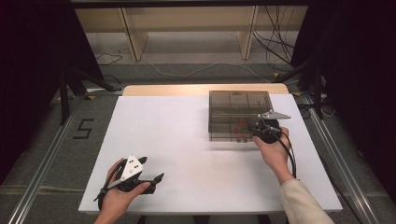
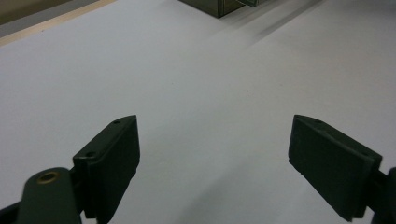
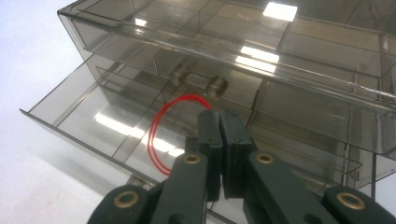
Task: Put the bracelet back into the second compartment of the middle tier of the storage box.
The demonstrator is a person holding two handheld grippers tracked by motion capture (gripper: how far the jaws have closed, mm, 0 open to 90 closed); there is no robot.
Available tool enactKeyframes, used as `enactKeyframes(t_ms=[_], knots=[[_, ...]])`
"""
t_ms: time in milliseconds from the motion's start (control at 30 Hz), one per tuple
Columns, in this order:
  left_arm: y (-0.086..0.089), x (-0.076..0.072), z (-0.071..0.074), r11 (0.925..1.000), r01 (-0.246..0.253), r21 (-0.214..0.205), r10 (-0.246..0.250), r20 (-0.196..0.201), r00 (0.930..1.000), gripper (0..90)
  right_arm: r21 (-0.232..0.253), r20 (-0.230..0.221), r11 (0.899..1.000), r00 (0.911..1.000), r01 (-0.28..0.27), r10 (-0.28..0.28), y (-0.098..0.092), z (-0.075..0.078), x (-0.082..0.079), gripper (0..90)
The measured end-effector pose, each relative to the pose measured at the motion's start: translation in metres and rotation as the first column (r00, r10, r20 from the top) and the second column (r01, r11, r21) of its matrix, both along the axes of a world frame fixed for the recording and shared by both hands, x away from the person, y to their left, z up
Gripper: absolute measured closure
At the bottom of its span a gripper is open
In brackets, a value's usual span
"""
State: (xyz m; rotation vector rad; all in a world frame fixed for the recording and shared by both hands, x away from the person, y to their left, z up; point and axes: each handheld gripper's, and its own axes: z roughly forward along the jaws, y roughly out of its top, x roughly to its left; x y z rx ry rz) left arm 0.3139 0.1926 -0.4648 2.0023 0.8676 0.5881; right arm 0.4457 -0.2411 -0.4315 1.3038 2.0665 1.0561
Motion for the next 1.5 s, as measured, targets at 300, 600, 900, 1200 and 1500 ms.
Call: enactKeyframes(t_ms=[300, 600, 900, 1200, 1500], knots=[[0.0, 0.0, 0.0, 1.0, 0.001, 0.0, -0.001, 0.0, 1.0, 16.5, -0.008, -0.007, 1.0, 1.0, -0.006, 0.006, 0.0027, -0.0018, 0.002, 88.7], [-0.0003, 0.0, -0.0003, 1.0, 0.004, -0.001, -0.004, -0.002, 1.0, 16.5, -0.009, -0.011, 1.0, 0.9998, -0.014, 0.014, 0.0054, -0.0027, 0.0037, 88.7], [-0.0003, -0.0001, -0.0001, 1.0, 0.003, -0.001, -0.003, -0.001, 1.0, 16.5, -0.017, -0.021, 1.0, 0.9996, -0.021, 0.02, 0.0072, -0.005, 0.0058, 88.7], [-0.0002, -0.0002, 0.0, 1.0, 0.003, -0.001, -0.003, 0.0, 1.0, 16.5, -0.021, -0.024, 1.0, 0.9995, -0.021, 0.021, 0.009, -0.007, 0.0077, 88.7], [-0.0003, -0.0002, 0.0, 1.0, 0.003, -0.001, -0.003, 0.0, 1.0, 16.5, -0.024, -0.035, 0.999, 0.9991, -0.025, 0.024, 0.0099, -0.0087, 0.0091, 88.5]])
